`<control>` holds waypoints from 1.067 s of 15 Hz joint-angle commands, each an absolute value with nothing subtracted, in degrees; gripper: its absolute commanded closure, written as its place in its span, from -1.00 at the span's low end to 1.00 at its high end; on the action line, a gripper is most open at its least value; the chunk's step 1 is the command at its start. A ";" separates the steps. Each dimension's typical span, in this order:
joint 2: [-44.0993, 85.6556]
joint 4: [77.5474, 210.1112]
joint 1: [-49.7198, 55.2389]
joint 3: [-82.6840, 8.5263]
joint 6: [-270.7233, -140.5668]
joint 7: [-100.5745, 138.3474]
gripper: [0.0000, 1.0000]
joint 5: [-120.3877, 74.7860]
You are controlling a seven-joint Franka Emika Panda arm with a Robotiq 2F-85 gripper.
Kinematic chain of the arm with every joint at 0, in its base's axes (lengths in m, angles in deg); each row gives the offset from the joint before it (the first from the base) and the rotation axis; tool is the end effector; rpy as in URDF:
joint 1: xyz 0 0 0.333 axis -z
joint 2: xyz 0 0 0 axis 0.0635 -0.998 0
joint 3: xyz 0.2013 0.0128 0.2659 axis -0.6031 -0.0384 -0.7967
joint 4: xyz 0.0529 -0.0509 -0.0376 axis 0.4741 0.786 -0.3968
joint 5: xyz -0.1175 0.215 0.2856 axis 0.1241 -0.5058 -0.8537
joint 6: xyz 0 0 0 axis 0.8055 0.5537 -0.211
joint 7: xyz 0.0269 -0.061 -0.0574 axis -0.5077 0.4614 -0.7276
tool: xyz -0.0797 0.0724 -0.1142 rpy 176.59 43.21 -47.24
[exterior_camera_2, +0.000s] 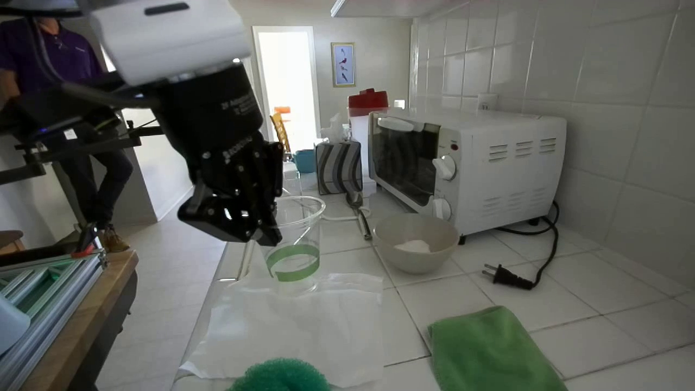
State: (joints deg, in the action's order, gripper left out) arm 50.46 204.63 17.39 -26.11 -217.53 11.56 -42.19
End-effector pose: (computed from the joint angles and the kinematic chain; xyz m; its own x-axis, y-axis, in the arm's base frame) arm 0.3620 -0.1884 0.3000 0.7680 -0.6354 0.0804 -0.6052 -0.7611 -0.2333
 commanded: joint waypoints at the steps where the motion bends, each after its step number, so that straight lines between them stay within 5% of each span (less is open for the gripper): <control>1: 52.45 205.33 18.39 -25.77 -215.79 14.31 0.97 -40.67; 15: 50.76 202.91 19.72 -26.57 -207.95 20.77 0.97 -35.73; 16: 50.73 202.87 19.64 -26.59 -207.82 20.96 0.38 -35.78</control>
